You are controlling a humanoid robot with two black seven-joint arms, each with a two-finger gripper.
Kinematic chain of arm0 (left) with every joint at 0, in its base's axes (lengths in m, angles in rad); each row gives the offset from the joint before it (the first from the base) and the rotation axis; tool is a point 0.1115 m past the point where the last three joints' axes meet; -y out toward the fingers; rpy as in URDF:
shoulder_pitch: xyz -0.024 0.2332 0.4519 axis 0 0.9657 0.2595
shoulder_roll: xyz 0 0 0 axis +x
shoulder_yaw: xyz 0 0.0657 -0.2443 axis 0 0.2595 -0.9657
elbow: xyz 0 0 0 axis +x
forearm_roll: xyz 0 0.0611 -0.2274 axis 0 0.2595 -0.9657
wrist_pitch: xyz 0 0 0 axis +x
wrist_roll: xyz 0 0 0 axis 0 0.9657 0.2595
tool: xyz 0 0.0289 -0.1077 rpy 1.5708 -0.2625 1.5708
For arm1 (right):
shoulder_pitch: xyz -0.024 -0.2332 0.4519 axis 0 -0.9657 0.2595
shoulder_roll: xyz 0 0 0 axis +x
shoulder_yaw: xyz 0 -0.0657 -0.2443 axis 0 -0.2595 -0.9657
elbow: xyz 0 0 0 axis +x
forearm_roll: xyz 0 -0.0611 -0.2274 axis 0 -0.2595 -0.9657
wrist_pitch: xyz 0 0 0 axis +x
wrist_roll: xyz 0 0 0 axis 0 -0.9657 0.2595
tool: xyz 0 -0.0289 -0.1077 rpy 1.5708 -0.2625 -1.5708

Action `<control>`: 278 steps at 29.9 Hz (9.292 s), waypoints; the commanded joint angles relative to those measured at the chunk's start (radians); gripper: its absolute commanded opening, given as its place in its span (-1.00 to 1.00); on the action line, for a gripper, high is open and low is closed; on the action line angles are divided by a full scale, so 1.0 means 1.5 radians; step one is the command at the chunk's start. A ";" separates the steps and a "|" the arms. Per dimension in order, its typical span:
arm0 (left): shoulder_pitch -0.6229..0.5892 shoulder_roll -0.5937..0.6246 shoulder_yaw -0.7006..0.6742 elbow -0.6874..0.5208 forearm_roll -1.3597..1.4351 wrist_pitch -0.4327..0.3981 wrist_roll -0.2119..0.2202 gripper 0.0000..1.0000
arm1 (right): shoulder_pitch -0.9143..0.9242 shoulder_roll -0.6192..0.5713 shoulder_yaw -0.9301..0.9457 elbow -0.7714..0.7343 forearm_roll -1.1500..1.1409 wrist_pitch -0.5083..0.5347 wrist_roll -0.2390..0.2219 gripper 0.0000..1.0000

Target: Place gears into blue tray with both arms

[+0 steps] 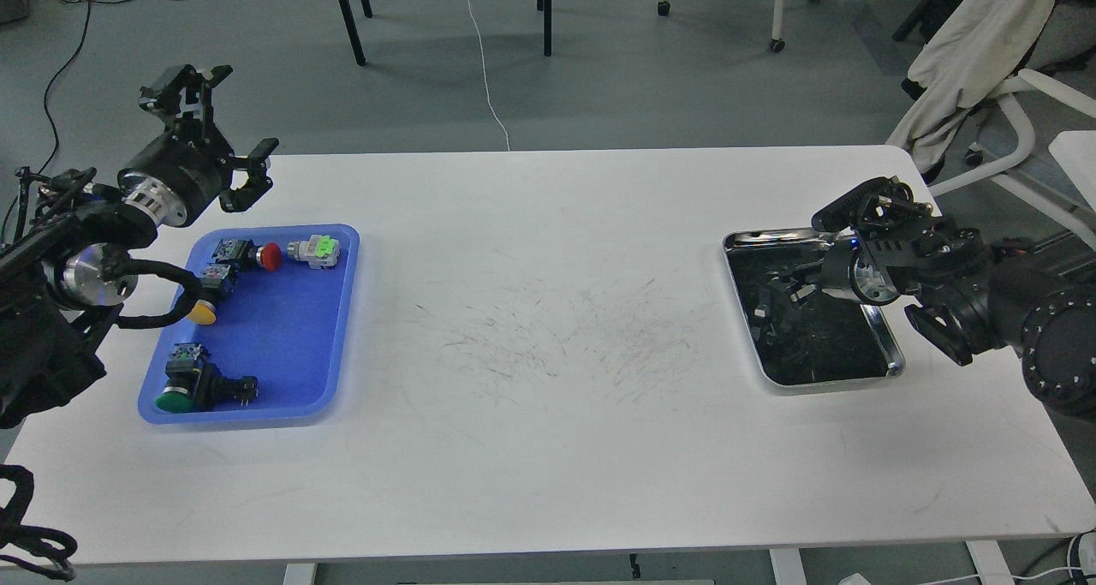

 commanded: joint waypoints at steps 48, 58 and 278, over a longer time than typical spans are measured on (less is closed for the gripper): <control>0.000 0.028 0.002 -0.006 0.000 0.002 0.006 0.97 | 0.114 0.049 0.261 0.002 0.000 0.030 0.005 -0.89; 0.001 0.069 0.001 -0.029 0.000 0.005 0.006 0.97 | 0.137 0.090 0.333 0.081 -0.002 0.019 0.007 -0.93; 0.090 -0.006 0.261 -0.402 1.368 0.364 -0.167 0.60 | -0.184 -0.222 1.013 0.230 0.643 -0.116 -0.029 0.92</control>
